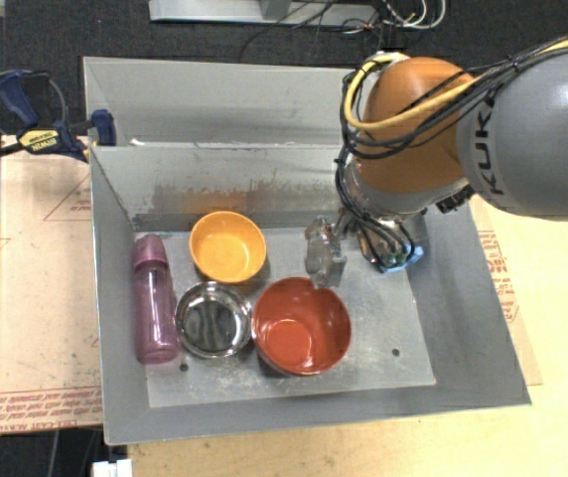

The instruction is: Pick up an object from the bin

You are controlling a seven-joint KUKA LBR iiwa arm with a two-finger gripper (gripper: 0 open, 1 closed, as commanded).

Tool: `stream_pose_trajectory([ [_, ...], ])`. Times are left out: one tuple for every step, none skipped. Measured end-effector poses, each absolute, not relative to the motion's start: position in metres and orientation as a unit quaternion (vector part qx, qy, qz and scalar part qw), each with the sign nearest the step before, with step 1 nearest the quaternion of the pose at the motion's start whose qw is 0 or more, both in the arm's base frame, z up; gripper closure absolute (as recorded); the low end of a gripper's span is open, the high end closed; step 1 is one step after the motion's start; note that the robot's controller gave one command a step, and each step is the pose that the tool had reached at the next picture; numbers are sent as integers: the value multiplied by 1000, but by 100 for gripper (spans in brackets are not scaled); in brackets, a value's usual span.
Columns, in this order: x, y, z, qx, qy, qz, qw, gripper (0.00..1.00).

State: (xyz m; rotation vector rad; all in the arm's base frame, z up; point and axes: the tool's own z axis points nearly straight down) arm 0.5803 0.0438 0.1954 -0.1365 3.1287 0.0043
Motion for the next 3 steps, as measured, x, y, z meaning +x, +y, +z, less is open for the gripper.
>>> stream_pose_trajectory([
  [590,117,154,-113,994,2,7,100],
  [533,87,120,-127,992,0,3,100],
  [543,79,129,-146,989,3,3,100],
])
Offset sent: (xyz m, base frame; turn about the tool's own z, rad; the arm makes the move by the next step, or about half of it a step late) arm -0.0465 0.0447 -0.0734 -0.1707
